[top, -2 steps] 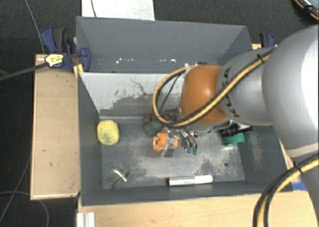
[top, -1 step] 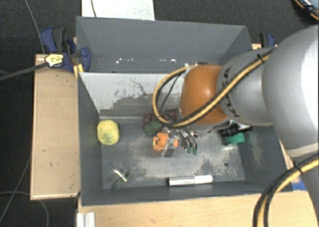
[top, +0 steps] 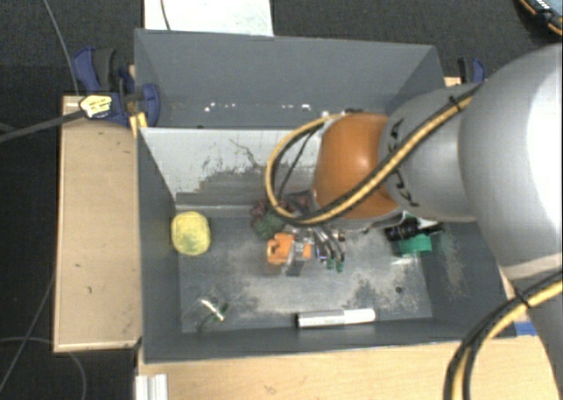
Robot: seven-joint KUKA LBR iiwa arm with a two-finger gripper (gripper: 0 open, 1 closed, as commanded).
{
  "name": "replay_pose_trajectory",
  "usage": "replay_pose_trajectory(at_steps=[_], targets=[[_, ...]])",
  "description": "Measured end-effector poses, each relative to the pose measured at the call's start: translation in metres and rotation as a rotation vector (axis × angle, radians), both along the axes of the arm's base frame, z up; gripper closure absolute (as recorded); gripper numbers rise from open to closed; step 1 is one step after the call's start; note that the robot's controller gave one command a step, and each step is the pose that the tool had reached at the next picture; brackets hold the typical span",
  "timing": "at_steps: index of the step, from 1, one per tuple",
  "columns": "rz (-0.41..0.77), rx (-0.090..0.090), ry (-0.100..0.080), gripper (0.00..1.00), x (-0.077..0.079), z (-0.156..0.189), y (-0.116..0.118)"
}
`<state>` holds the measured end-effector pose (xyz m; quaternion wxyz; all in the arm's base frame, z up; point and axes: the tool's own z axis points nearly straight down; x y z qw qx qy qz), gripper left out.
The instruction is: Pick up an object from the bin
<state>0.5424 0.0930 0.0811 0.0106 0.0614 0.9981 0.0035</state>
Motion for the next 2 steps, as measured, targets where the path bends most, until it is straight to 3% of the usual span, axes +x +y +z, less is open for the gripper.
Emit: replay_pose_trajectory(at_steps=[1,2], targets=[[0.000,-0.001,0.001,1.00,0.0050,0.1043,-0.0047],[0.000,-0.001,0.001,1.00,0.0051,0.1042,-0.0047]])
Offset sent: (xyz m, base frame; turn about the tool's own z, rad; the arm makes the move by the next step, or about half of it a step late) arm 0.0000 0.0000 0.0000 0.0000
